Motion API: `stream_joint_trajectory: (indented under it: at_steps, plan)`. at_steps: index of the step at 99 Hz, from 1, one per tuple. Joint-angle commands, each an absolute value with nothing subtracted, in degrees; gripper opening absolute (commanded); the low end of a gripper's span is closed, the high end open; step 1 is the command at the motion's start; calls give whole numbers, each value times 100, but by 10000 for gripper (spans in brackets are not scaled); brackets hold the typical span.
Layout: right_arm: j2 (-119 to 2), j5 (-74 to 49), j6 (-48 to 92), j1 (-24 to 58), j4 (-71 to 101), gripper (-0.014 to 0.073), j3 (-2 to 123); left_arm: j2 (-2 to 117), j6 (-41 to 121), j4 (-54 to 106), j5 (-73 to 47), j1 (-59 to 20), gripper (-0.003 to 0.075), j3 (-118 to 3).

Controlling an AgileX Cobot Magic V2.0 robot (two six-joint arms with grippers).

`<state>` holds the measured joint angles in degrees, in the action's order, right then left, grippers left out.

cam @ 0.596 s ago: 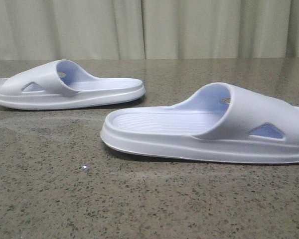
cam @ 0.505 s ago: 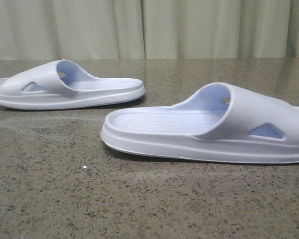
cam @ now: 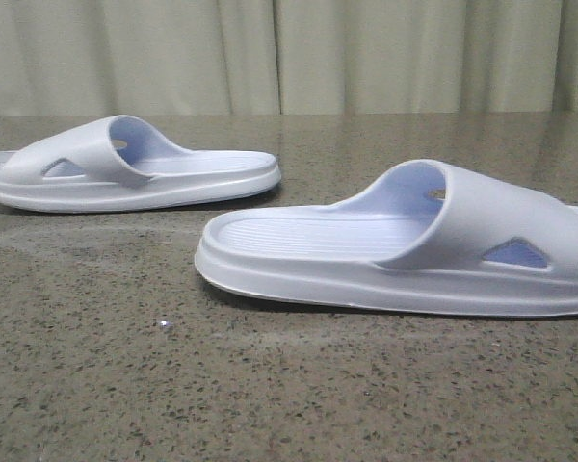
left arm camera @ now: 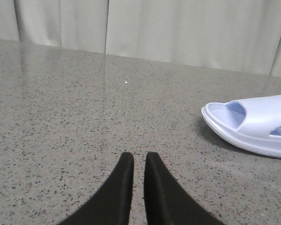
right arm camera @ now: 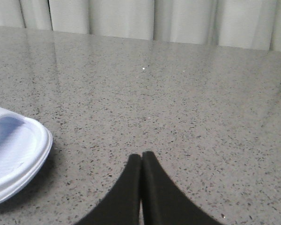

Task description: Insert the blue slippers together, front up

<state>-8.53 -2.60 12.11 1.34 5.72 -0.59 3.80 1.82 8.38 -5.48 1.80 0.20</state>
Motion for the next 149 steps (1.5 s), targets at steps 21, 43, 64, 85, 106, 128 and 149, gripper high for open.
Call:
stream_joint_trajectory:
  at_steps: [21, 43, 64, 85, 106, 128, 149]
  plan:
    - [-894, 341, 1213, 91, 526, -90, -179, 443, 143, 1050, 50, 205, 15, 66]
    - [-894, 914, 1179, 91, 1070, -90, -179, 443, 143, 2120, 305, 205, 15, 66]
    - [-894, 1084, 794, 91, 1854, -90, -179, 443, 143, 3597, 371, 205, 15, 44]
    - [-894, 1213, 385, 91, 2855, -87, -42, 480, 143, 4076, 423, 205, 15, -264]
    - [-1206, 465, 396, 91, 2853, -76, 646, 1364, 143, 3488, 0, 205, 15, -1101]
    - [-2511, -361, 396, 91, 2808, -76, 1593, 3100, 143, 2556, -924, 205, 15, -2453]
    - [-3612, -1448, 396, 91, 2654, -77, 2359, 4164, 335, 2144, -2023, 205, 16, -3425]
